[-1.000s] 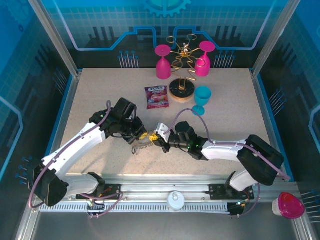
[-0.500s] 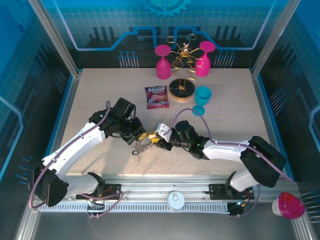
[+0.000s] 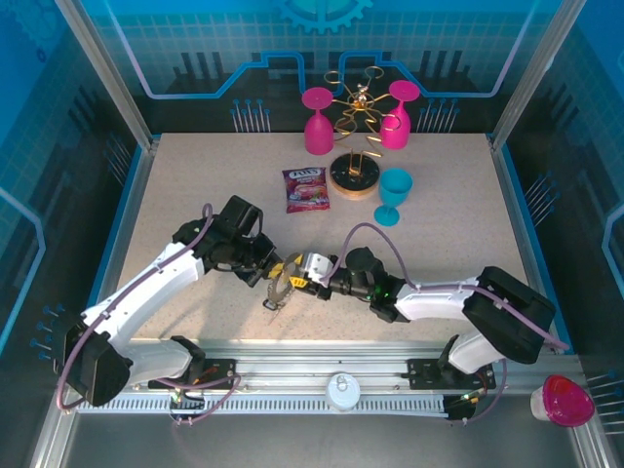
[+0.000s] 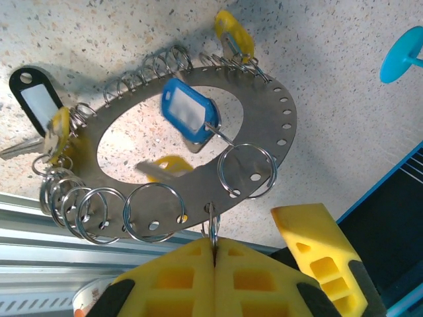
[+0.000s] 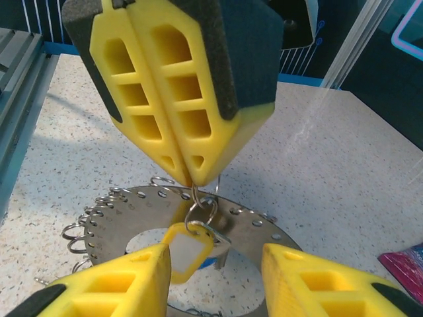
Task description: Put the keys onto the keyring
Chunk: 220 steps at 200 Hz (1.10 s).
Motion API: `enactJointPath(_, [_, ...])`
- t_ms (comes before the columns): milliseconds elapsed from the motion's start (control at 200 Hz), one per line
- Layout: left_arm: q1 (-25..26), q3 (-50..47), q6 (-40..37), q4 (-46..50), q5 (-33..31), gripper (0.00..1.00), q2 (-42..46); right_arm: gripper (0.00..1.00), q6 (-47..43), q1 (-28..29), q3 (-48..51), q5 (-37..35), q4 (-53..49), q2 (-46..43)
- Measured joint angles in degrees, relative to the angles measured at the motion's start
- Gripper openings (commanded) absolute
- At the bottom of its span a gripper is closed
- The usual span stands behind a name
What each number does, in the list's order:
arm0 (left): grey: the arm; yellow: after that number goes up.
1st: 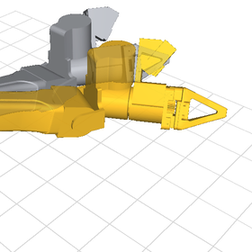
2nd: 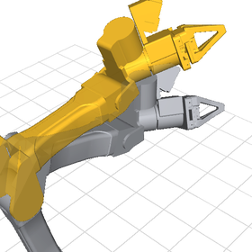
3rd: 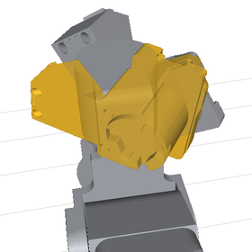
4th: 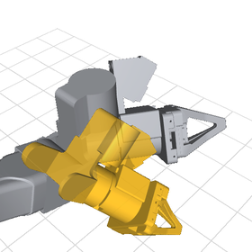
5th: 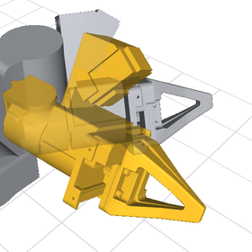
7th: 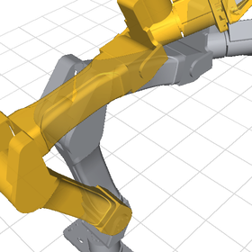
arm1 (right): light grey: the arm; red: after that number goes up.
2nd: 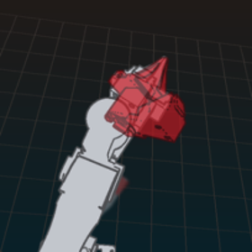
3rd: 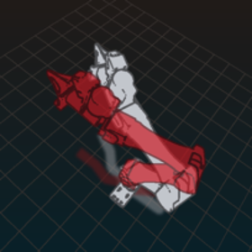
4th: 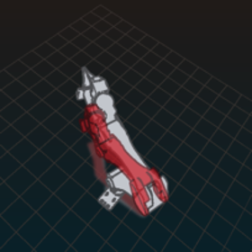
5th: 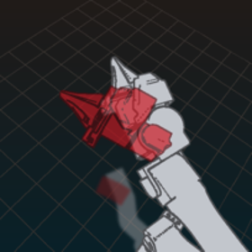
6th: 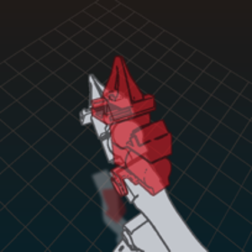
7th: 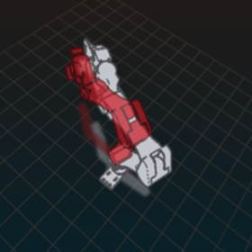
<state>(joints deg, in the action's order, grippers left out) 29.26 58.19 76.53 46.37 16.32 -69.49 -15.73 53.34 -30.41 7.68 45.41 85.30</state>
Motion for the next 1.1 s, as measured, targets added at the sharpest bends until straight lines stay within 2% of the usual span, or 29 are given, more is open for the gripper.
enactJointPath(240, [0.00,-0.20,1.18,-0.81,0.09,0.00,0.24,0.40,0.31,0.94,-0.90,0.04,3.67,2.82])
enactJointPath(555, [-0.02,-0.20,1.57,-0.83,0.07,0.00,0.24,0.29,0.94,1.14,-2.29,-0.17,6.80,5.64])
enactJointPath(810, [-0.02,-0.20,1.60,-1.49,0.09,0.00,0.31,0.17,1.03,1.14,-2.84,-0.26,7.96,6.86])
enactJointPath(941, [-0.15,-0.22,1.79,-1.90,0.00,0.00,0.63,0.00,0.57,1.33,-3.02,-0.74,8.24,7.08])
enactJointPath(1021, [-0.28,-0.28,2.03,-1.97,0.02,0.00,0.90,0.00,0.42,1.46,-3.06,-1.27,8.26,7.08])
enactJointPath(1041, [-0.28,-0.42,2.03,-2.16,0.02,0.06,0.98,0.00,0.39,1.46,-3.06,-1.29,8.28,7.08])
enactJointPath(1101, [-0.35,-1.38,2.01,-3.32,0.00,0.34,1.73,0.00,0.22,1.44,-3.06,-1.46,8.31,7.08])
